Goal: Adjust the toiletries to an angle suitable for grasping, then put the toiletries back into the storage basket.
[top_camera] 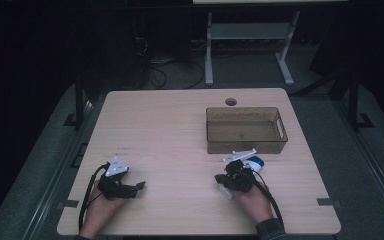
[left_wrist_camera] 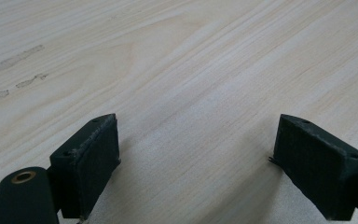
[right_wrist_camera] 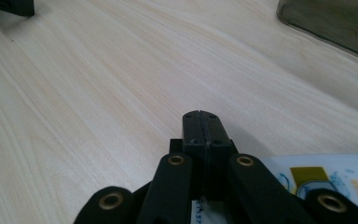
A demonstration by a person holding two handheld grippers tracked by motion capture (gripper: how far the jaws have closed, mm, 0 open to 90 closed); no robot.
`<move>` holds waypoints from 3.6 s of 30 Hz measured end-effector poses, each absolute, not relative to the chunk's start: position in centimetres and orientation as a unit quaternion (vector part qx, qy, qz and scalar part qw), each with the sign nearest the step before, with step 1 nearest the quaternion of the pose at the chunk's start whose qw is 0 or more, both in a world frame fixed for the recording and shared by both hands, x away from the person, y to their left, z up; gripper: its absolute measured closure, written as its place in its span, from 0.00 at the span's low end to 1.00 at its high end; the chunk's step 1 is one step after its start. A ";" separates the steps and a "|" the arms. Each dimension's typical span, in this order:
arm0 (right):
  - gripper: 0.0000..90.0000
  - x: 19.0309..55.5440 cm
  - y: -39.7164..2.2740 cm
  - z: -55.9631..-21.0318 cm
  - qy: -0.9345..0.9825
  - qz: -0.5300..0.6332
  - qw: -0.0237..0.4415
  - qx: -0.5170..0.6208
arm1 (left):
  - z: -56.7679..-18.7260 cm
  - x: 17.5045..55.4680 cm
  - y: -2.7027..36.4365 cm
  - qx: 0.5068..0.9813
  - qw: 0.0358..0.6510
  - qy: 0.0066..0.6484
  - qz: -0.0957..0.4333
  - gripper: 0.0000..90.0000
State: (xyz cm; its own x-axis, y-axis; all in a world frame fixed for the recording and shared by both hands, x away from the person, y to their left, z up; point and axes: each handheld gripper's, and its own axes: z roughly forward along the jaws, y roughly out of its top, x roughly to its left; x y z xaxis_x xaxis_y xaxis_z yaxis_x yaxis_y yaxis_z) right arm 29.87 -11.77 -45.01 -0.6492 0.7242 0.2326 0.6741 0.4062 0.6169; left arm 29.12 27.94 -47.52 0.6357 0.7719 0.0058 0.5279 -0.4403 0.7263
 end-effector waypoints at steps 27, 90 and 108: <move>1.00 26.5 -13.6 -44.8 0.841 0.342 0.042 0.418 | -47.5 29.1 27.9 0.832 0.356 0.390 0.171 0.15; 0.88 23.7 -22.0 -43.8 0.831 0.329 0.062 0.445 | -47.5 29.1 28.0 0.832 0.356 0.390 0.171 0.14; 0.50 26.7 -20.2 -42.6 0.835 0.335 0.071 0.431 | -47.5 29.1 27.9 0.831 0.358 0.390 0.171 0.14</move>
State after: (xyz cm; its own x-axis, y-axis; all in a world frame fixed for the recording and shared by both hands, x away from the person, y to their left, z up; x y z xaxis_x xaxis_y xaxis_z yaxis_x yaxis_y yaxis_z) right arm 26.75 -20.22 -42.62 -0.6185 0.7670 0.1710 0.6721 0.4036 0.6208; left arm 29.13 27.93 -47.53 0.6368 0.7711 0.0048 0.5263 -0.4392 0.7281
